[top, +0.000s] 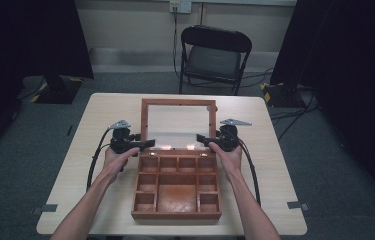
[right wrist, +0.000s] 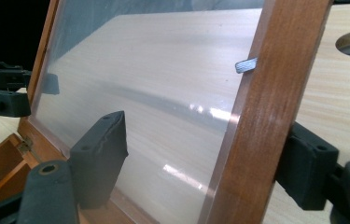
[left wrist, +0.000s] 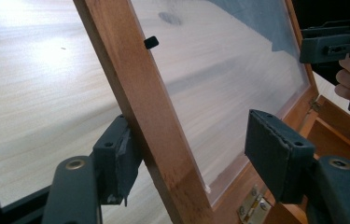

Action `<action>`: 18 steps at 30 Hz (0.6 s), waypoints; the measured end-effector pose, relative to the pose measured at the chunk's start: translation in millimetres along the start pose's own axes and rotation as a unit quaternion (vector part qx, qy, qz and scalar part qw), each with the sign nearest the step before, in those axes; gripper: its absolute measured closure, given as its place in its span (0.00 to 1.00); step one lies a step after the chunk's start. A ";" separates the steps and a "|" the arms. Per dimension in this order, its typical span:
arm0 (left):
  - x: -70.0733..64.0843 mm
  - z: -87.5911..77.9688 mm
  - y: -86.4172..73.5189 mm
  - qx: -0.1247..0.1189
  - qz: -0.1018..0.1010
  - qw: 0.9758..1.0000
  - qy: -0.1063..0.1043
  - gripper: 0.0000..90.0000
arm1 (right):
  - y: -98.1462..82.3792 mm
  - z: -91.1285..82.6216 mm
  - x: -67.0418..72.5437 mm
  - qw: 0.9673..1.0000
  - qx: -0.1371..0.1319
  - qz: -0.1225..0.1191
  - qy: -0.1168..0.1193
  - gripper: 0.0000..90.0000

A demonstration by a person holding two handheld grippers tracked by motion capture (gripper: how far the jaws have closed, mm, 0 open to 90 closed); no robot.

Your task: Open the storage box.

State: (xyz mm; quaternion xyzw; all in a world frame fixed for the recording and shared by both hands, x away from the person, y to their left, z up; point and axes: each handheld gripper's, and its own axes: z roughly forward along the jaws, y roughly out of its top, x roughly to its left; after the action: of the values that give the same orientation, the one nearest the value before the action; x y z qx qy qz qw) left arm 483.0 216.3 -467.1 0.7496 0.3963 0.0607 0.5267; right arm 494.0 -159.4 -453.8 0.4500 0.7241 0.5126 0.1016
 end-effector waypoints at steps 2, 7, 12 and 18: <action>1.1 1.9 -0.6 0.002 -0.002 1.000 0.000 0.40 | -0.7 1.4 -0.6 1.000 0.008 0.000 -0.003 0.26; 2.2 6.1 -1.7 0.012 -0.004 1.000 0.008 0.38 | -2.2 0.9 -4.9 1.000 0.019 0.002 -0.009 0.28; 6.8 5.4 -3.6 0.015 -0.014 0.999 0.026 0.33 | -4.5 1.4 -10.1 0.999 0.030 0.011 -0.022 0.24; 9.5 8.2 -11.8 0.019 -0.021 0.999 0.034 0.33 | -9.8 6.6 -13.3 0.998 0.053 0.018 -0.027 0.24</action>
State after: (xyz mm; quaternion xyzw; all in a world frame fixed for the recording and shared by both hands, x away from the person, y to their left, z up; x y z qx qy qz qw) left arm 487.4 218.0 -483.6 0.7484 0.4304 0.0679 0.5000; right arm 500.2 -165.8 -469.1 0.4814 0.7389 0.4631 0.0885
